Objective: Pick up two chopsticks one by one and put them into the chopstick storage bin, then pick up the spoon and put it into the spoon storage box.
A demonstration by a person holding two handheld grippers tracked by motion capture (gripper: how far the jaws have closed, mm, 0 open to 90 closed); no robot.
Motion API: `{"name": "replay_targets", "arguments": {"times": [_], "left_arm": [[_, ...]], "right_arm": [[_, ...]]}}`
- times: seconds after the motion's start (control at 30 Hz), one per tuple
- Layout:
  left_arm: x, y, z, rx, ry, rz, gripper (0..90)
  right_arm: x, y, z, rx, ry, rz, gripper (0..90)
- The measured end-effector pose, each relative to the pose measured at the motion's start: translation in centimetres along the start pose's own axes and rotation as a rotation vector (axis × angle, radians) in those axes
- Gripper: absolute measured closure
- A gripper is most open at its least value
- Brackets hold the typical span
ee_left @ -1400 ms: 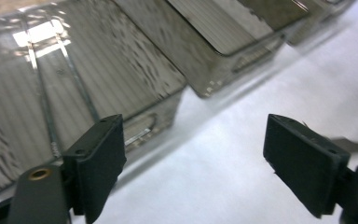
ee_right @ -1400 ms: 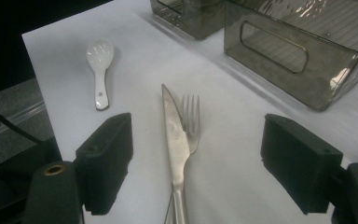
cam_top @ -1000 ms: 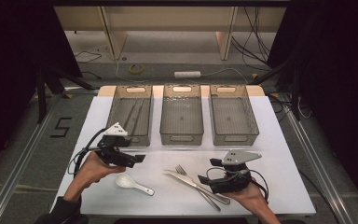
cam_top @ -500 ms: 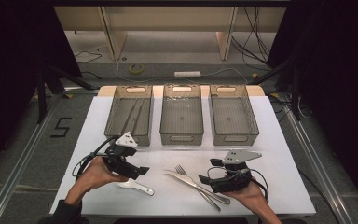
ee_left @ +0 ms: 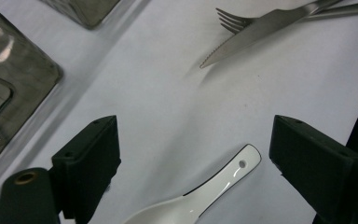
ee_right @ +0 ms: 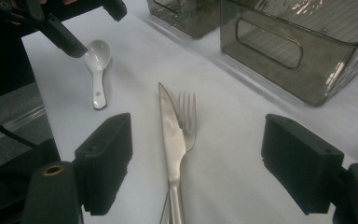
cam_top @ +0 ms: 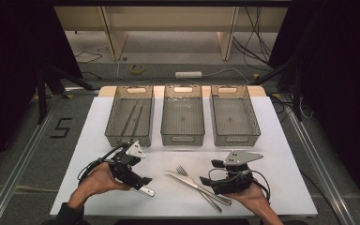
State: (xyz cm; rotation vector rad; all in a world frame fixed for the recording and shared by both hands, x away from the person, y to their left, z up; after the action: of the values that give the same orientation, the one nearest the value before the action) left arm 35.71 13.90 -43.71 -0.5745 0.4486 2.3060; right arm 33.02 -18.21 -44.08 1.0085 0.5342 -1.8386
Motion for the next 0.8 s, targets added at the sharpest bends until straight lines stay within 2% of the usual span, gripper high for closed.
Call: {"name": "replay_targets", "arguments": {"times": [0.17,0.6,0.8], "left_arm": [[0.5,0.1,-0.4,-0.016,-0.047,-0.025,15.4],[1.2,0.2,-1.3,-0.023,-0.146,-0.049,16.2],[1.5,0.4,-1.9,-0.044,-0.188,-0.090,18.0]], "right_arm": [[0.0,-0.1,-0.1,-0.004,-0.002,0.002,25.7],[0.0,-0.1,-0.3,-0.007,-0.008,0.008,25.7],[0.0,-0.1,-0.4,-0.011,-0.016,0.009,25.7]]}}
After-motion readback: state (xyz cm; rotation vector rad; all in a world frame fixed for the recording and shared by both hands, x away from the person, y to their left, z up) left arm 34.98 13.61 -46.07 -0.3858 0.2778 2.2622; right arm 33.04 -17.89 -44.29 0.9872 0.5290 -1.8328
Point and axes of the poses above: each handheld gripper's, and its own axes: z roughly backward along the jaws, x roughly out of its underside, y roughly to its right, the point moved 2 cm from there along -z, roughly forward along the jaws, and after that the axes turned 14 degrees about z, right-handed, at the moved point
